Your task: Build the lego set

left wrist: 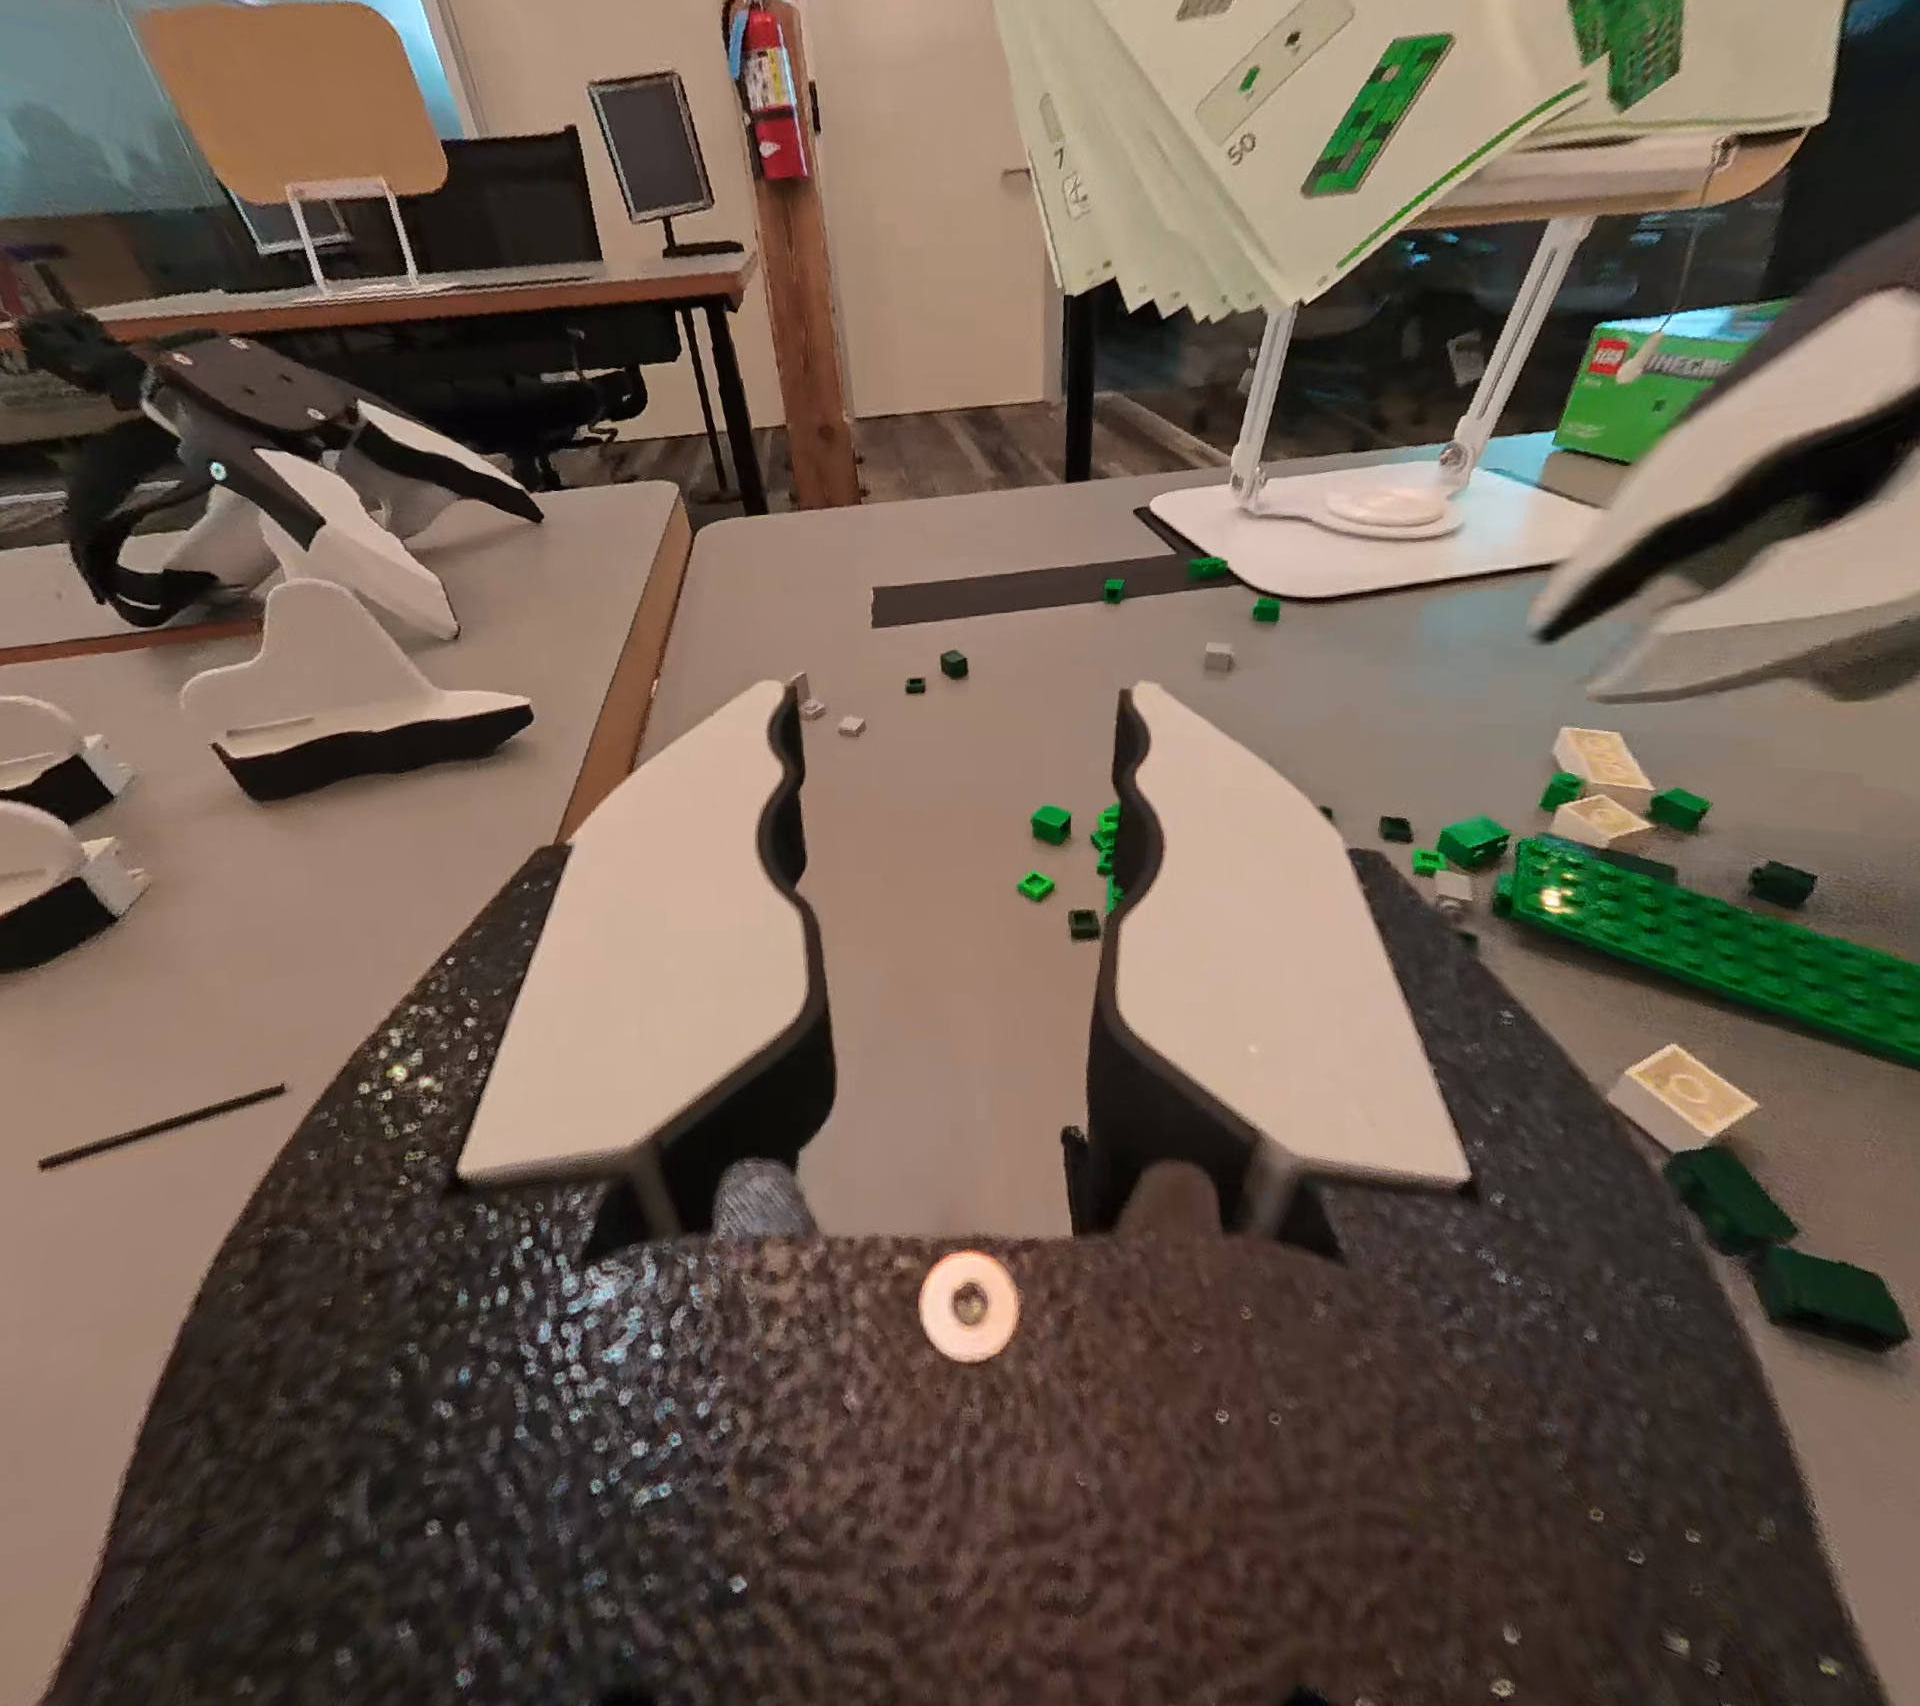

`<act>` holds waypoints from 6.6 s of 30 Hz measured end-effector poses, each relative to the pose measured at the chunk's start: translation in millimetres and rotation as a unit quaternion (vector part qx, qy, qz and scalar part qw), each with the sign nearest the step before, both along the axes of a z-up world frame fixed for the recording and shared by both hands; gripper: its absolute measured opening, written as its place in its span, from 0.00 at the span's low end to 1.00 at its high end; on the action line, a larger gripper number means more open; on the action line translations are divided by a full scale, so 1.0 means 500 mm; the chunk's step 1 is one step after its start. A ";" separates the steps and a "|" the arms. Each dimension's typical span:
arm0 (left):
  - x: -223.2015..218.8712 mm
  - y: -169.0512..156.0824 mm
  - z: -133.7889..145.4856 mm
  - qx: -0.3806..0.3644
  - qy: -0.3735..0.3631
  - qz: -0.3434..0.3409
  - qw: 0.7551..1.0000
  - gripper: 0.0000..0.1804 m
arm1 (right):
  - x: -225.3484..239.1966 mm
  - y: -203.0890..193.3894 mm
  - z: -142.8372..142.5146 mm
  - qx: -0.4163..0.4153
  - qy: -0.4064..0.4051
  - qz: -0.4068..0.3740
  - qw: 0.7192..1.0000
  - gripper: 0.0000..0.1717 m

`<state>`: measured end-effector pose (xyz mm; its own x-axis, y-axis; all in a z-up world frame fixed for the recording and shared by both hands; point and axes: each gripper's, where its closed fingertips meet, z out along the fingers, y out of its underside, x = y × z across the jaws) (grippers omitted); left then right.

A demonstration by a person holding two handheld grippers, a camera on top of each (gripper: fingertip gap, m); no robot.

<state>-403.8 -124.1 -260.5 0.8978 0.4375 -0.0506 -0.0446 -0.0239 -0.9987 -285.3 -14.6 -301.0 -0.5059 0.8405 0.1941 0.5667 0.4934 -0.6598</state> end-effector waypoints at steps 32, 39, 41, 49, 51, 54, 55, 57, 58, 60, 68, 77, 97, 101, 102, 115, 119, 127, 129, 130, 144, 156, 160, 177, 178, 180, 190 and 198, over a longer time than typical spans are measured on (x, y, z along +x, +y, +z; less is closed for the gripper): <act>0.019 0.023 0.000 0.016 -0.037 -0.046 0.998 0.26 | -0.084 -0.067 -0.118 0.082 -0.168 0.170 0.967 0.05; 0.021 0.026 -0.001 0.014 -0.040 -0.051 0.998 0.25 | -0.093 -0.069 -0.117 0.111 -0.166 0.157 0.967 0.05; 0.021 0.026 -0.001 0.015 -0.040 -0.052 0.998 0.25 | -0.084 -0.068 -0.119 0.112 -0.183 0.166 0.963 0.04; 0.020 0.027 -0.001 0.017 -0.047 -0.055 0.997 0.25 | -0.087 -0.071 -0.105 0.107 -0.155 0.198 0.962 0.02; 0.021 0.027 -0.001 0.018 -0.049 -0.057 0.997 0.24 | -0.091 -0.079 -0.111 0.120 -0.141 0.208 0.960 0.02; 0.021 0.028 -0.002 0.018 -0.049 -0.058 0.997 0.24 | -0.101 -0.068 -0.118 0.149 -0.132 0.202 0.959 0.00; 0.021 0.028 -0.001 0.019 -0.049 -0.058 0.997 0.24 | -0.106 -0.054 -0.118 0.162 -0.137 0.188 0.959 0.00; 0.021 0.027 -0.001 0.020 -0.050 -0.058 0.997 0.24 | -0.112 -0.029 -0.117 0.183 -0.144 0.169 0.958 0.00; 0.020 0.028 -0.002 0.020 -0.051 -0.059 0.997 0.24 | -0.114 -0.035 -0.112 0.169 -0.136 0.173 0.961 0.00; 0.020 0.028 -0.002 0.020 -0.053 -0.060 0.997 0.24 | -0.113 -0.061 -0.102 0.124 -0.127 0.187 0.966 0.01; 0.024 0.030 -0.001 0.023 -0.056 -0.067 0.996 0.24 | -0.115 -0.078 -0.118 0.112 -0.159 0.204 0.959 0.11; 0.024 0.031 0.000 0.026 -0.062 -0.072 0.995 0.24 | -0.116 -0.083 -0.112 0.146 -0.130 0.243 0.950 0.04; 0.456 0.200 -0.039 -0.149 -0.102 -0.415 0.892 0.39 | 0.485 0.184 -0.049 0.153 -0.128 -0.025 0.980 0.04; 0.596 0.262 -0.108 -0.276 -0.012 -0.441 0.854 0.37 | 0.528 0.175 -0.067 0.128 -0.120 -0.018 0.984 0.04; 0.616 0.270 -0.120 -0.291 -0.011 -0.450 0.844 0.37 | 0.527 0.167 -0.070 0.124 -0.114 -0.005 0.986 0.04; 0.565 0.191 -0.096 -0.243 -0.036 -0.392 0.886 0.32 | 0.432 0.116 -0.059 0.189 -0.049 0.201 0.960 0.04; 0.539 0.146 -0.099 -0.254 -0.055 -0.361 0.896 0.32 | 0.415 0.139 -0.069 0.191 -0.063 0.213 0.956 0.04; 0.596 0.139 -0.107 -0.265 -0.073 -0.389 0.879 0.30 | 0.399 0.228 -0.094 0.171 -0.122 0.168 0.963 0.04; 0.606 0.142 -0.109 -0.268 -0.070 -0.390 0.878 0.31 | 0.414 0.230 -0.102 0.168 -0.144 0.173 0.960 0.04; 0.606 0.144 -0.111 -0.270 -0.066 -0.385 0.880 0.31 | 0.423 0.227 -0.104 0.162 -0.151 0.177 0.959 0.04; 0.644 0.187 -0.116 -0.260 -0.106 -0.359 0.890 0.35 | 0.525 0.141 -0.076 0.097 -0.095 0.147 0.980 0.04; 0.660 0.373 -0.148 -0.351 0.044 -0.277 0.893 0.49 | 0.578 0.170 -0.060 0.074 -0.050 0.059 0.994 0.04; 0.629 0.392 -0.173 -0.397 -0.014 -0.246 0.884 0.53 | 0.585 0.174 -0.053 0.071 -0.037 0.052 0.995 0.04; 0.642 0.278 -0.157 -0.439 -0.006 -0.280 0.854 0.41 | 0.570 0.143 -0.068 0.078 -0.033 0.105 0.991 0.04; 0.651 0.276 -0.160 -0.441 -0.008 -0.282 0.852 0.39 | 0.565 0.138 -0.069 0.076 -0.032 0.110 0.990 0.04; 0.658 0.275 -0.172 -0.449 -0.016 -0.278 0.849 0.38 | 0.558 0.129 -0.070 0.072 -0.029 0.119 0.990 0.04; 0.663 0.285 -0.201 -0.479 -0.080 -0.274 0.830 0.36 | 0.554 0.116 -0.060 0.063 -0.013 0.133 0.989 0.04; 0.669 0.287 -0.199 -0.492 -0.061 -0.302 0.814 0.19 | 0.559 0.109 -0.064 0.057 -0.017 0.127 0.990 0.04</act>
<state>-69.4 19.5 -360.1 0.9584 -0.2854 -0.0044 -0.2483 -0.8258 -0.5064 -5.7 39.9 -333.1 -0.7057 0.6593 0.2594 0.4358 0.6926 -0.5748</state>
